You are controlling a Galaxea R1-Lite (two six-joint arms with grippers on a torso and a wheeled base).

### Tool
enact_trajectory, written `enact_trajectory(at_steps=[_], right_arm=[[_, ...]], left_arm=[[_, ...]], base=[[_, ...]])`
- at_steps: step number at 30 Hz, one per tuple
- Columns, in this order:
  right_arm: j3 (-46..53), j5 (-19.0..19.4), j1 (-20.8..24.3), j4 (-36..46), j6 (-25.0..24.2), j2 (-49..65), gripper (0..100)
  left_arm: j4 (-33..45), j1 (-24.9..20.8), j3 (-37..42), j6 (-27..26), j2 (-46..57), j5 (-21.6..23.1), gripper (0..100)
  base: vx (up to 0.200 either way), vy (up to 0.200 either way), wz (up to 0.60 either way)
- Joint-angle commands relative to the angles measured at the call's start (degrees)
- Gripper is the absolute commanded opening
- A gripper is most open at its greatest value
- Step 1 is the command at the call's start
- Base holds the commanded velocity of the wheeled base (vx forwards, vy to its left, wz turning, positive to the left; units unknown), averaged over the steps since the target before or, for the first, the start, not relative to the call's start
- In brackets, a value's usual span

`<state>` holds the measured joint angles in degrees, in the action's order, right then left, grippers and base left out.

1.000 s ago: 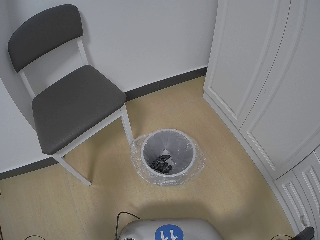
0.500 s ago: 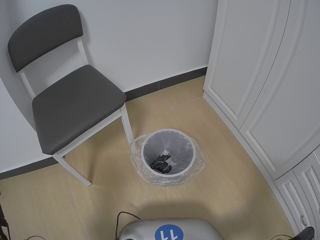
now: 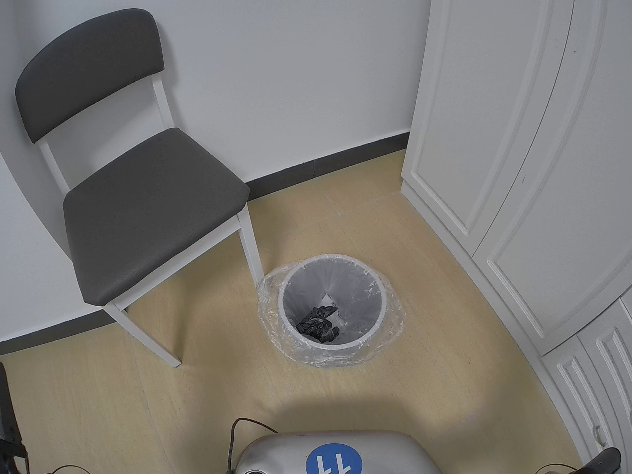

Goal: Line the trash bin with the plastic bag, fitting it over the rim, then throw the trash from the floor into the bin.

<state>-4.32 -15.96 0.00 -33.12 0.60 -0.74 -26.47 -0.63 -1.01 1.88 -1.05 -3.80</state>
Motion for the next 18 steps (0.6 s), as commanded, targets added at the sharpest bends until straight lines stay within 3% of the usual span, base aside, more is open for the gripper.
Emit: enact_trajectory(at_steps=[1,13,18], right_arm=[[1.85,0.31,-0.09,0.07,0.02,0.66,100],[4.23,1.81,0.00,3.15,-0.51,0.66,100],[4.23,1.81,-0.09,4.73,-1.30,0.66,100]], left_arm=[[3.70,0.02,1.01,0.14,1.05,0.11,100],[21.54,0.02,0.92,0.06,1.05,-0.15,100],[23.30,0.02,0.92,3.04,1.05,-0.33,100]], base=[[0.000,0.000,0.00],[0.000,0.000,0.00],[0.000,0.000,0.00]])
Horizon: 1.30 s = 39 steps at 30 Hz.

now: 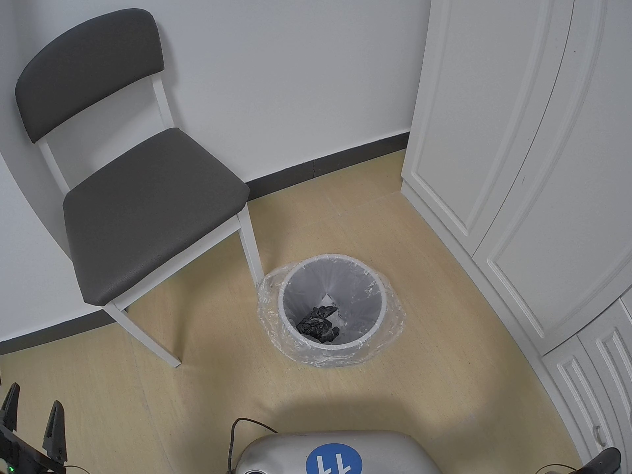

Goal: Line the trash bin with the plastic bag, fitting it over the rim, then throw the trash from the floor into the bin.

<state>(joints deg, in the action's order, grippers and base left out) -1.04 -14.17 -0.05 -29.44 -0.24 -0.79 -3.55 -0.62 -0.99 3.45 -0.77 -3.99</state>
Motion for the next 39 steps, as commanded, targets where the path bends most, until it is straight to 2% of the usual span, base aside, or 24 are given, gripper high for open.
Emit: enact_trajectory(at_steps=[1,16,22,27,34,36,39], right_arm=[[0.95,0.02,-0.04,1.67,-0.46,0.70,100],[0.95,-0.42,-0.04,6.68,-1.69,0.70,100],[0.95,-0.95,-0.04,9.49,-2.04,0.70,100],[0.95,-0.95,-0.04,13.88,-1.95,0.70,100],[0.95,-0.34,-0.04,24.25,-1.25,0.70,100],[0.95,0.45,-0.04,25.31,-1.25,0.70,100],[0.95,3.79,-0.04,25.40,-1.34,0.70,100]], left_arm=[[0.91,0.01,0.90,1.65,0.77,-0.14,100],[1.09,0.01,0.90,0.77,0.77,0.65,100],[3.20,0.01,0.99,-1.60,0.77,3.11,100],[3.72,0.01,0.90,-2.66,0.77,3.37,100],[3.64,0.01,0.99,-2.57,0.77,3.37,100],[3.64,0.01,0.99,-2.57,0.77,3.37,100],[3.64,0.01,0.99,-2.57,0.77,3.37,100]], base=[[0.000,0.000,0.00],[0.000,0.000,0.00],[0.000,0.000,0.00],[0.000,0.000,0.00],[0.000,0.000,0.00],[0.000,0.000,0.00],[0.000,0.000,0.00]])
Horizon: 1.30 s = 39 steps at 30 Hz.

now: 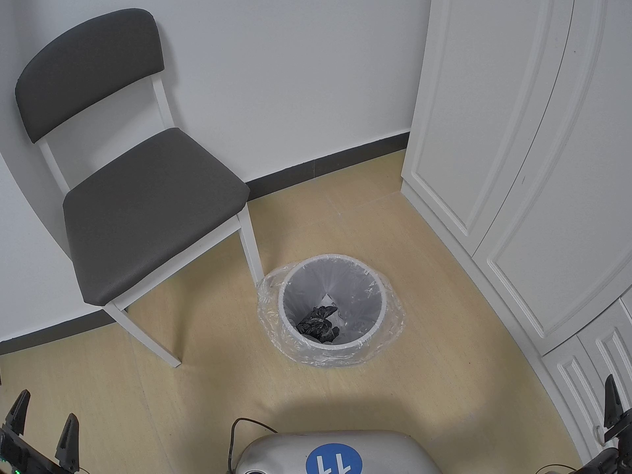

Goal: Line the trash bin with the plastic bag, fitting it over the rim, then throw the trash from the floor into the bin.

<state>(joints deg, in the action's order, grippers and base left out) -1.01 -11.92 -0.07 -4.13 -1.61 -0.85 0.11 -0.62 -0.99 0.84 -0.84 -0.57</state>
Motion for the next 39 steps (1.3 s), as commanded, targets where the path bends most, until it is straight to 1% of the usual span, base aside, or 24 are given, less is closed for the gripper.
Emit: enact_trajectory(at_steps=[1,5,9,10,11,12,13,15,16,22,32,39], right_arm=[[0.92,2.34,-0.01,0.09,0.03,0.77,100],[0.92,3.66,-0.01,0.09,0.38,0.77,100],[0.92,6.30,-0.01,0.09,2.58,0.77,100],[0.92,6.47,-0.01,0.09,2.66,0.77,100],[0.92,7.97,-0.01,0.18,3.45,0.77,100],[0.92,7.97,-0.01,0.18,3.45,0.77,100],[0.92,10.16,-0.01,0.79,3.45,0.77,100],[0.92,12.36,-0.01,2.73,3.63,0.77,100],[0.84,12.71,-0.01,3.43,3.54,0.77,100],[0.92,12.63,0.07,4.13,1.87,0.77,100],[0.92,12.19,0.07,4.04,0.73,0.77,100],[0.92,12.19,0.07,4.13,1.17,0.77,100]], left_arm=[[-0.02,0.01,0.99,0.04,0.84,-0.04,100],[-0.02,0.01,0.99,0.04,0.84,-0.04,100],[0.07,0.01,0.99,-0.05,0.84,0.05,100],[-0.02,0.01,0.99,-0.05,0.84,0.05,100],[0.07,0.01,0.99,-0.14,0.84,0.05,100],[0.07,0.01,0.99,-0.14,0.84,0.05,100],[0.07,0.01,0.99,-0.14,0.84,0.05,100],[0.07,0.01,0.99,-0.14,0.84,0.05,100],[0.07,0.01,0.99,-0.23,0.84,0.05,100],[0.07,0.01,0.99,-0.31,0.84,0.05,100],[-0.02,0.01,0.99,-0.31,0.84,0.05,100],[-0.11,0.01,0.99,-0.14,0.84,-0.22,100]], base=[[0.000,0.000,0.00],[0.000,0.000,0.00],[0.000,0.000,0.00],[0.000,0.000,0.00],[0.000,0.000,0.00],[0.000,0.000,0.00],[0.000,0.000,0.00],[0.000,0.000,0.00],[0.000,0.000,0.00],[0.000,0.000,0.00],[0.000,0.000,0.00],[0.000,0.000,0.00]])
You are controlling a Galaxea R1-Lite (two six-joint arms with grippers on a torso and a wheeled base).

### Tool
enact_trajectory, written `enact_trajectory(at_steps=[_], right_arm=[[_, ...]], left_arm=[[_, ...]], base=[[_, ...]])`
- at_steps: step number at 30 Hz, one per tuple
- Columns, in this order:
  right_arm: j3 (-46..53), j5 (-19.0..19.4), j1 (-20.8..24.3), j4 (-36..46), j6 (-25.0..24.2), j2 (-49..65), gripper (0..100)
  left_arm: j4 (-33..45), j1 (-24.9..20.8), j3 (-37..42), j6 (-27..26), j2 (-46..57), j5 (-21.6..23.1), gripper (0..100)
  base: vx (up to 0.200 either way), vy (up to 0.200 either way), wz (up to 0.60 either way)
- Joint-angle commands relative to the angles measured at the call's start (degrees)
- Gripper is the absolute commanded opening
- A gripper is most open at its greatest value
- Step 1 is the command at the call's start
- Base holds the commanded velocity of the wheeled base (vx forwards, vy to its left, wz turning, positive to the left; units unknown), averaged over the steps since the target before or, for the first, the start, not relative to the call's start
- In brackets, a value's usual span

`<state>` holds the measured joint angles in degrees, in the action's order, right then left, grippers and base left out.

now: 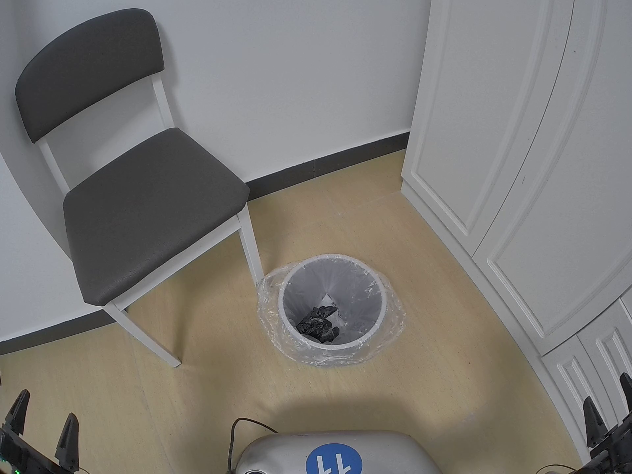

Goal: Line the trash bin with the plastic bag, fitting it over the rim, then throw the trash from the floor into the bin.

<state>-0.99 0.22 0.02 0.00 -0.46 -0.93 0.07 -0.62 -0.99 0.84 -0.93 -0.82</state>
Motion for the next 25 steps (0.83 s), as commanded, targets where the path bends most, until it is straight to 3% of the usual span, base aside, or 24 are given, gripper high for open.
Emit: enact_trajectory(at_steps=[1,25], right_arm=[[0.90,0.04,-0.02,0.00,0.02,0.84,100],[0.90,0.04,-0.11,0.00,0.11,0.84,100]], left_arm=[[0.01,0.01,0.99,-0.49,0.93,0.11,100],[-0.07,0.01,0.99,-0.31,0.93,0.03,100]], base=[[0.000,0.000,0.00],[0.000,0.000,0.00]])
